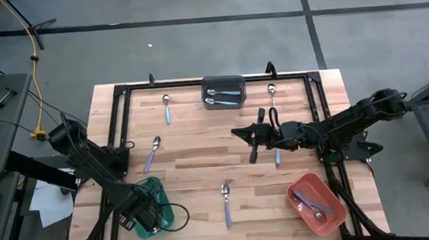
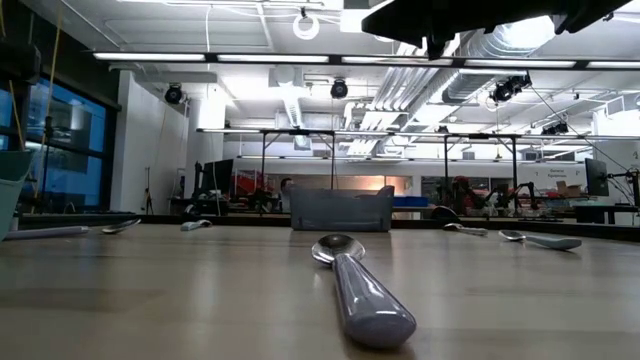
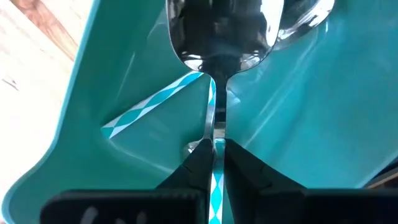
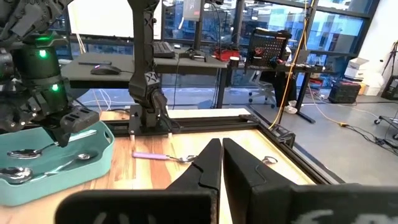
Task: Sort silverware by color (type)
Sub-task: Put the white patterned into the green bin, then put the blue spoon into the black bin
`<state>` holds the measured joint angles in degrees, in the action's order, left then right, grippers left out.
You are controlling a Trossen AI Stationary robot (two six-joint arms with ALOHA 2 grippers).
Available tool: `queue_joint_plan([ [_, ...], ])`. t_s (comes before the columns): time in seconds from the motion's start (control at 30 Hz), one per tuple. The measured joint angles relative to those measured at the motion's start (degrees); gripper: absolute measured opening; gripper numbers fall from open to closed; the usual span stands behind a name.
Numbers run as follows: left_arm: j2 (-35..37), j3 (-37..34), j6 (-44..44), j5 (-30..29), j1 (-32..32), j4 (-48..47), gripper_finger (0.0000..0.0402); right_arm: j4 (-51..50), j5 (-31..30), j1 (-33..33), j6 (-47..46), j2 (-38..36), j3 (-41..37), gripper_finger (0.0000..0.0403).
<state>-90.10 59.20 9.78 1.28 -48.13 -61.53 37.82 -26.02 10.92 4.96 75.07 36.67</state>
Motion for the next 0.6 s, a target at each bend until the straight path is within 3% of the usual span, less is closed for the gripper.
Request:
queue_joint_plan([
  [0.37, 0.1, 0.2, 1.4, -0.1, 0.0, -0.6, 0.0068, -1.7, 0.0, 0.0, -0.4, 0.0, 0.0, 0.0],
  [0.6, 3.1, 2.2, 6.2, -5.6, 0.4, 0.3, 0.0015, -2.2, 0.0, 0.0, -0.4, 0.0, 0.0, 0.0],
])
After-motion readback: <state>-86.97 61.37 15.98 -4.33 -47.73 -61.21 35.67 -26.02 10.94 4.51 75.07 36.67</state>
